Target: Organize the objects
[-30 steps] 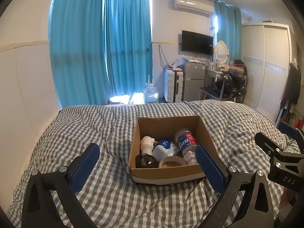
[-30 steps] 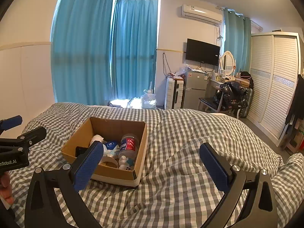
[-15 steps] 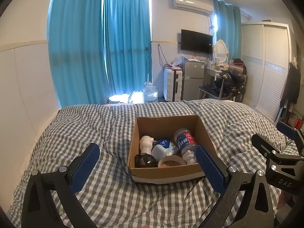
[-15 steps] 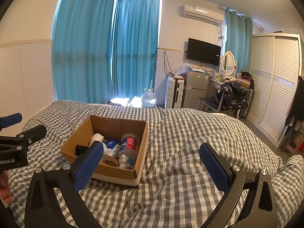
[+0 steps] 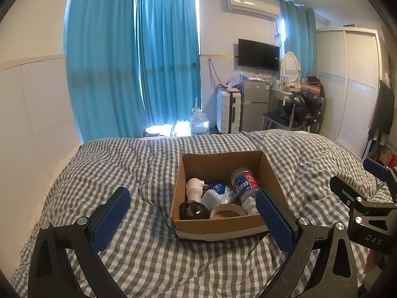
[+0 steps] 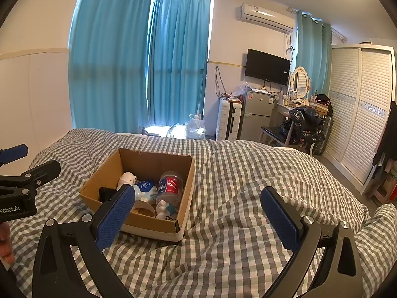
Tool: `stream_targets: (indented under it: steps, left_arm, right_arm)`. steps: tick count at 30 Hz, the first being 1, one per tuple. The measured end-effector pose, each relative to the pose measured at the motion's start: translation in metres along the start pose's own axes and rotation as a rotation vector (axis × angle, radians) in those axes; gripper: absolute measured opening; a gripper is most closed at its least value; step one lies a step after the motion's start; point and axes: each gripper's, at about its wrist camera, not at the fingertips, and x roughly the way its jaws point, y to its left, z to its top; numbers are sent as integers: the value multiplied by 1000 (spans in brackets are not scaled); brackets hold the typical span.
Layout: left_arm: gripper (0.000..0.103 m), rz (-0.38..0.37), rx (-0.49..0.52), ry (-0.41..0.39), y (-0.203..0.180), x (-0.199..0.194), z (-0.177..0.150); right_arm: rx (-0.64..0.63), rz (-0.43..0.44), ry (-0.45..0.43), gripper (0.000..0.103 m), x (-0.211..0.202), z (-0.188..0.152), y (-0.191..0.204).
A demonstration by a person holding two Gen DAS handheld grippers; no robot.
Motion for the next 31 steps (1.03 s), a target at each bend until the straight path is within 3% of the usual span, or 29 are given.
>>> stream_targets:
  steps: [31]
  left_arm:
    - [103, 4, -15, 8, 5, 1, -2]
  right_arm:
    - [11, -18, 5, 101, 1, -2, 2]
